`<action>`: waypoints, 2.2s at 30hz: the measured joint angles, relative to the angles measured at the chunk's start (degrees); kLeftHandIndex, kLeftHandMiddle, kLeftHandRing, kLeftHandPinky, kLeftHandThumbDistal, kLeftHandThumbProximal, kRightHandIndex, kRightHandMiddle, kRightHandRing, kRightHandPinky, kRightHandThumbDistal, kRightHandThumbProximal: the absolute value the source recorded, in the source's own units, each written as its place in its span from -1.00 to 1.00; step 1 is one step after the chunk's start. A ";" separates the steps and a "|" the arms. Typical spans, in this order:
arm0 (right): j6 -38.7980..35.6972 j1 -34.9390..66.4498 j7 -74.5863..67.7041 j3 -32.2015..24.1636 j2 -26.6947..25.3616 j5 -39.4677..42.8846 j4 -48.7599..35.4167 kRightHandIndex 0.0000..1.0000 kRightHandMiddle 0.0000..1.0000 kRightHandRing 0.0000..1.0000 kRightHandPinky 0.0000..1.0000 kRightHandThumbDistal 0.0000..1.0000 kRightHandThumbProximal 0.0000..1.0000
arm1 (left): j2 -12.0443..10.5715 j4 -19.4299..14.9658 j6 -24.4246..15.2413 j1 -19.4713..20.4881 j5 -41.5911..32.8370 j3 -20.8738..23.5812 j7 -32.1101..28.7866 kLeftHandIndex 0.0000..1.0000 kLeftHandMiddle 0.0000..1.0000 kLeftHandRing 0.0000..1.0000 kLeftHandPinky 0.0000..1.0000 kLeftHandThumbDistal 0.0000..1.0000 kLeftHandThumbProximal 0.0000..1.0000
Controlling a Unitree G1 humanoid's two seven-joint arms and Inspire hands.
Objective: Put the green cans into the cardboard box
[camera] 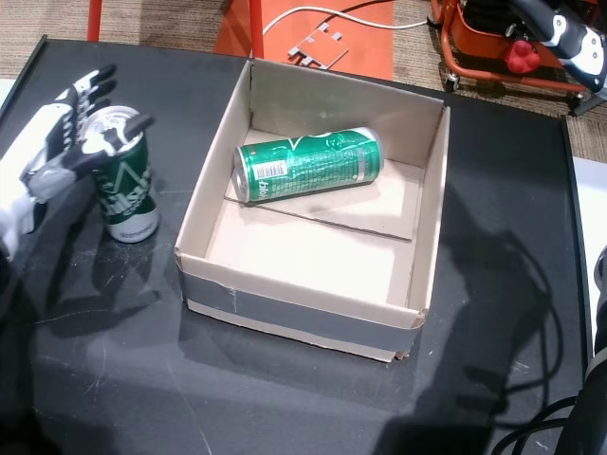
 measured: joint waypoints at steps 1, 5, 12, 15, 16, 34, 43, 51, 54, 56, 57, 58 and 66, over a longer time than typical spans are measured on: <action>0.01 0.00 -0.20 -0.01 0.00 0.01 -0.14 0.96 0.89 0.85 1.00 1.00 0.36 | -0.46 0.12 0.00 0.00 0.79 -0.68 0.00 0.98 1.00 1.00 1.00 1.00 -0.09; 0.05 0.00 0.38 -0.04 0.00 0.36 -0.44 0.97 0.90 0.85 1.00 1.00 0.38 | -1.86 0.37 0.01 0.00 2.46 -2.59 0.08 1.00 1.00 1.00 1.00 1.00 -0.14; 0.10 0.00 0.76 -0.09 0.00 0.66 -0.43 0.97 0.90 0.85 1.00 1.00 0.38 | -2.70 0.56 0.36 0.00 2.65 -2.69 -0.25 1.00 1.00 1.00 1.00 0.93 -0.28; 0.09 0.01 0.08 -0.07 0.00 0.61 -0.60 0.97 0.90 0.85 1.00 1.00 0.33 | -2.71 0.57 0.38 0.00 2.40 -2.15 -1.03 1.00 1.00 1.00 1.00 0.93 -0.29; 0.09 0.00 0.10 -0.07 0.00 0.63 -0.63 0.97 0.89 0.85 1.00 1.00 0.33 | -2.71 0.57 0.38 0.00 2.32 -2.04 -1.24 1.00 1.00 1.00 1.00 0.94 -0.28; 0.03 -0.02 1.48 -0.64 0.00 1.71 -1.09 0.94 0.88 0.83 0.99 1.00 0.43 | -3.95 0.57 1.41 0.00 -1.70 3.16 -6.67 1.00 1.00 1.00 1.00 1.00 0.01; 0.96 -0.05 2.48 -1.00 0.00 2.09 -1.06 0.95 0.89 0.84 0.97 1.00 0.41 | -3.71 0.57 1.36 0.01 -1.65 3.28 -4.23 1.00 1.00 1.00 1.00 1.00 0.01; 0.78 -0.07 1.74 -1.27 0.20 2.40 -1.40 0.94 0.87 0.82 0.96 1.00 0.47 | -3.43 0.57 1.31 0.03 -1.90 3.87 -5.54 1.00 1.00 1.00 1.00 1.00 0.03; 0.75 -0.08 1.50 -1.26 0.29 2.41 -1.87 0.92 0.87 0.82 0.97 1.00 0.48 | -3.33 0.57 1.30 0.04 -1.90 3.97 -5.70 1.00 1.00 1.00 1.00 1.00 0.05; 0.75 -0.08 1.84 -1.37 0.29 2.54 -1.87 0.94 0.88 0.84 0.99 1.00 0.47 | -3.14 0.57 1.19 0.06 -1.85 3.89 -5.69 1.00 1.00 1.00 1.00 1.00 0.04; 0.81 -0.10 2.35 -1.59 0.29 2.69 -1.86 0.94 0.88 0.84 0.98 1.00 0.49 | -3.00 0.57 1.10 0.07 -1.85 3.85 -5.70 1.00 1.00 1.00 1.00 1.00 0.03; 0.90 -0.14 2.86 -1.83 0.29 3.02 -1.82 0.93 0.87 0.84 0.97 1.00 0.53 | -2.87 0.57 0.99 0.07 -1.85 3.85 -5.73 1.00 1.00 1.00 1.00 1.00 0.03; 1.09 -1.04 5.27 -2.76 0.31 4.12 -1.20 0.93 0.86 0.82 0.97 1.00 0.48 | -1.65 0.57 0.92 0.11 -1.84 3.49 -6.39 1.00 1.00 1.00 1.00 1.00 0.00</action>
